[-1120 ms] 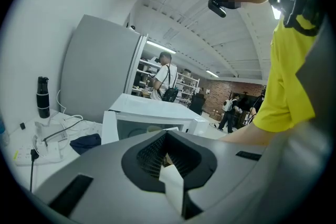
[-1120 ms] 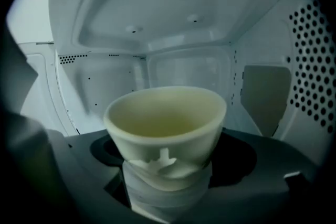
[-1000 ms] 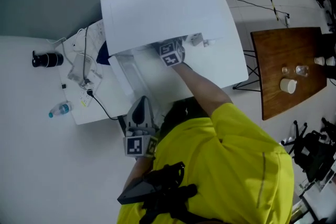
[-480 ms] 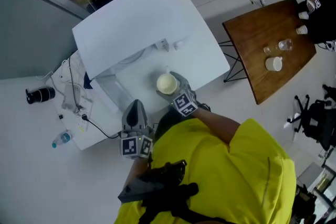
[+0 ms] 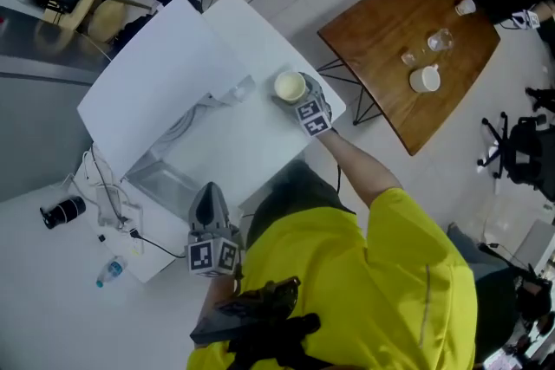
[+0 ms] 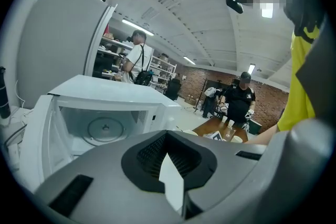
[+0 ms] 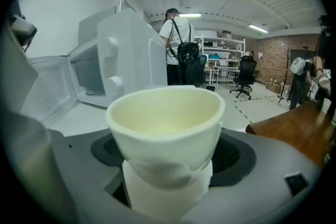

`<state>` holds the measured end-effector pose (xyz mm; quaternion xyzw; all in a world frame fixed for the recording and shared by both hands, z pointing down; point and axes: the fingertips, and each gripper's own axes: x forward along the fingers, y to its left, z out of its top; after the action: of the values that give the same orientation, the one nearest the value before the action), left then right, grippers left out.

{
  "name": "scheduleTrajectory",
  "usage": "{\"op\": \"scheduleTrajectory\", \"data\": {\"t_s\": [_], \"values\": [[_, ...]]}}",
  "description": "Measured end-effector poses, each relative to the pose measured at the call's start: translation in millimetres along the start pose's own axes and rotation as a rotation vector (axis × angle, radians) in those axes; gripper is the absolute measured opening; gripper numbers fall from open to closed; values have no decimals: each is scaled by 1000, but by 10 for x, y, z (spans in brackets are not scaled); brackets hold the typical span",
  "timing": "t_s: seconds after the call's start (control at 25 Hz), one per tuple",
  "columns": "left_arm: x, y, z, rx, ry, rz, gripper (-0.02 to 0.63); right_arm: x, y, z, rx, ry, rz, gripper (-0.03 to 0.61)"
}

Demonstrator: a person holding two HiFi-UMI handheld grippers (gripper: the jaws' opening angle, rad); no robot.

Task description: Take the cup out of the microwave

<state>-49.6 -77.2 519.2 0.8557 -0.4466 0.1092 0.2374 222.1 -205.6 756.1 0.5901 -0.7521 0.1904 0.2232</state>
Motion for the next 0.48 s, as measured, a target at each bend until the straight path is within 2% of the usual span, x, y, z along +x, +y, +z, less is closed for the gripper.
{"op": "scheduleTrajectory", "data": {"t_s": [0.16, 0.48], "values": [[90, -56, -51, 1, 23, -8, 0, 269, -210, 62, 12, 0, -12, 462], [161, -80, -115, 1, 59, 2, 0, 365, -179, -128, 37, 8, -15, 463]]}}
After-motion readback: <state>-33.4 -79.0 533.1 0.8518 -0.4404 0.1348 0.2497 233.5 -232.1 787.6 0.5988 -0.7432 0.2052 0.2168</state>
